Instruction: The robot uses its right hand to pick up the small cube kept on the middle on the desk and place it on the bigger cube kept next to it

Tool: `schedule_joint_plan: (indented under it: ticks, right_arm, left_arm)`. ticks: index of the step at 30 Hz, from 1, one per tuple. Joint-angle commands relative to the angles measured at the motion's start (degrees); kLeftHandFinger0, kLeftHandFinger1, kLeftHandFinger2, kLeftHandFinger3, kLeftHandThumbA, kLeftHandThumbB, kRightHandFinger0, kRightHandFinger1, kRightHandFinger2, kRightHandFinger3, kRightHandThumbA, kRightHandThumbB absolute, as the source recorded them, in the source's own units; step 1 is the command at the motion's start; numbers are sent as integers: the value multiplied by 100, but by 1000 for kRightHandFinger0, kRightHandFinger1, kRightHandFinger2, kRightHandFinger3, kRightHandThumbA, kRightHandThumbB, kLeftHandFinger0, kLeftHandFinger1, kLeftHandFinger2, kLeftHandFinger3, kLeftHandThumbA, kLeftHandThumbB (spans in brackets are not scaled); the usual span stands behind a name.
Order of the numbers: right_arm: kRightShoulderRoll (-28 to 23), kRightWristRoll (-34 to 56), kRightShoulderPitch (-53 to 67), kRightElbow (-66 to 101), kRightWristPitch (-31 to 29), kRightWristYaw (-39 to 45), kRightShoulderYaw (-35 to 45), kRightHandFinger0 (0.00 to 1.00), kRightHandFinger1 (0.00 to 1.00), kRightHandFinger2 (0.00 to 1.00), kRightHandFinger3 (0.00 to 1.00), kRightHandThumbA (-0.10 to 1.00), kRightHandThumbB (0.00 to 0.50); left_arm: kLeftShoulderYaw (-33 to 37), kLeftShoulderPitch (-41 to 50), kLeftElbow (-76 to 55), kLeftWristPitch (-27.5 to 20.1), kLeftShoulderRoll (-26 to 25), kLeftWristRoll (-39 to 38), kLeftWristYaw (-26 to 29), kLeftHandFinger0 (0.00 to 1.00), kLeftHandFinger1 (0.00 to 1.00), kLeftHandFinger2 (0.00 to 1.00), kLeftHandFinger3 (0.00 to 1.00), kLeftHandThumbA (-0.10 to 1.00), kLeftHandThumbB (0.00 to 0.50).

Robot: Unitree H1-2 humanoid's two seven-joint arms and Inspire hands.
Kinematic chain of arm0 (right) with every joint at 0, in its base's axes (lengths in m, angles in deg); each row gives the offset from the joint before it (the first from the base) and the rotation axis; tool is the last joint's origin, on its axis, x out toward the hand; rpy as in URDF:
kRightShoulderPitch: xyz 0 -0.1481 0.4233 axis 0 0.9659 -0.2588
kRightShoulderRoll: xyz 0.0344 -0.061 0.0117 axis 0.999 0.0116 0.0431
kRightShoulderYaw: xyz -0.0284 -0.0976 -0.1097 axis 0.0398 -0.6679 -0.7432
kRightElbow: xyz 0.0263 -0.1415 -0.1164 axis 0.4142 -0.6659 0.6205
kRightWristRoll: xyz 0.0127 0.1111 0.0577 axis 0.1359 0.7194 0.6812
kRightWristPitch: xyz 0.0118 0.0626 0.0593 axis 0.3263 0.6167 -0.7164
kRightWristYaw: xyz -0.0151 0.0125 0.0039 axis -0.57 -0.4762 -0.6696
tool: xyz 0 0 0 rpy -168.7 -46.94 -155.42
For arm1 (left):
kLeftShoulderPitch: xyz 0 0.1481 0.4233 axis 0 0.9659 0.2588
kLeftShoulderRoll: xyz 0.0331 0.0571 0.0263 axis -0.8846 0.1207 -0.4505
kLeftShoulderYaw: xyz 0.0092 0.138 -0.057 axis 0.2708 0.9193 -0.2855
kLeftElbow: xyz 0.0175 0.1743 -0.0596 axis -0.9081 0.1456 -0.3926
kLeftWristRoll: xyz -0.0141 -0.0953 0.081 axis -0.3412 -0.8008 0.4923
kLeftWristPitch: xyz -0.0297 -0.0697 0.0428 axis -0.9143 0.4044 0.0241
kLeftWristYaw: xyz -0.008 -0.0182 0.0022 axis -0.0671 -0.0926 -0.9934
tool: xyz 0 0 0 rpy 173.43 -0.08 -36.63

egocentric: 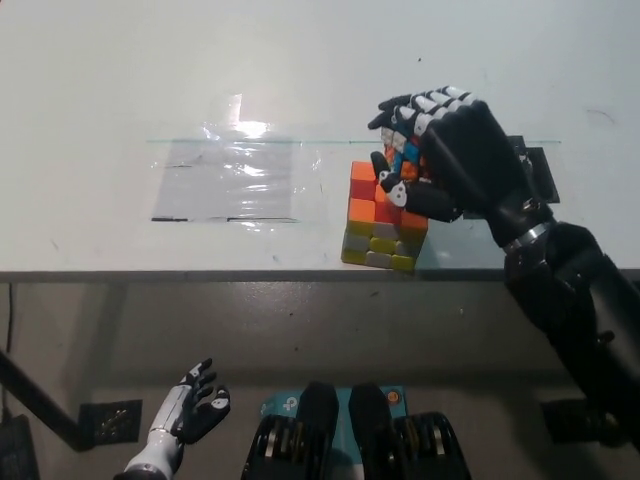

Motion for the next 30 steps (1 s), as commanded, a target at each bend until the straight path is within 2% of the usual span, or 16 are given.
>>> schedule_joint_plan:
  ticks: [1, 3, 5, 6, 7, 9, 13, 17, 20, 23, 25, 27, 30]
  right_arm:
    - [68, 7, -204, -180, -316, -341, 84, 0, 357, 723, 487, -100, 253]
    - [105, -6, -228, -365, -371, -407, 74, 0, 347, 689, 465, -100, 241]
    - [149, -9, -228, -450, -384, -433, 69, 0, 279, 607, 399, -100, 262]
    - [186, -1, -224, -507, -378, -434, 64, 0, 253, 573, 378, -100, 252]
    - [205, -3, -221, -548, -394, -470, 65, 0, 258, 574, 378, -100, 277]
    - [254, -39, -231, -642, -436, -581, 51, 0, 213, 543, 355, -100, 245]
    - [321, -24, -252, -698, -473, -591, 43, 0, 235, 590, 381, -100, 259]
    - [345, -141, -262, -692, -446, -582, -15, 0, 297, 659, 447, -100, 266]
    - [386, -189, -282, -687, -379, -484, -69, 0, 295, 663, 433, -100, 229]
    - [423, -237, -291, -635, -279, -406, -88, 0, 286, 653, 422, -100, 221]
    - [418, -279, -301, -655, -310, -441, -107, 0, 283, 655, 423, -100, 236]
    - [386, -308, -284, -594, -278, -365, -117, 0, 300, 668, 430, -100, 204]
    - [346, -317, -283, -682, -336, -424, -113, 0, 303, 666, 439, -100, 205]
  left_arm:
    - [57, -151, -170, -124, -112, 52, -20, 1000, 1000, 1000, 1000, 308, 301]
    - [85, -141, -208, -98, -122, 96, 0, 1000, 1000, 1000, 1000, 318, 292]
    - [106, -151, -183, -85, -133, 127, 18, 1000, 1000, 1000, 1000, 333, 304]
    - [91, -157, -146, -108, -128, 87, 4, 1000, 1000, 1000, 1000, 323, 305]
    - [87, -159, -134, -117, -127, 77, 2, 1000, 1000, 1000, 1000, 321, 306]
    - [83, -144, -211, -43, -124, 67, -20, 1000, 1000, 1000, 1000, 315, 300]
    - [94, -147, -240, -29, -130, 108, 14, 1000, 1000, 1000, 1000, 319, 308]
    - [120, -138, -268, -9, -155, 119, -25, 1000, 1000, 1000, 1000, 333, 305]
    - [105, -121, -266, -55, -139, 93, -8, 1000, 1000, 1000, 1000, 308, 298]
    - [96, -132, -247, -28, -138, 72, -25, 1000, 1000, 1000, 1000, 317, 307]
    - [94, -136, -245, -13, -141, 66, -33, 1000, 1000, 1000, 1000, 321, 307]
    - [110, -137, -247, -4, -153, 77, -51, 1000, 1000, 1000, 1000, 333, 307]
    - [96, -112, -286, -16, -143, 52, -60, 1000, 1000, 1000, 1000, 326, 307]
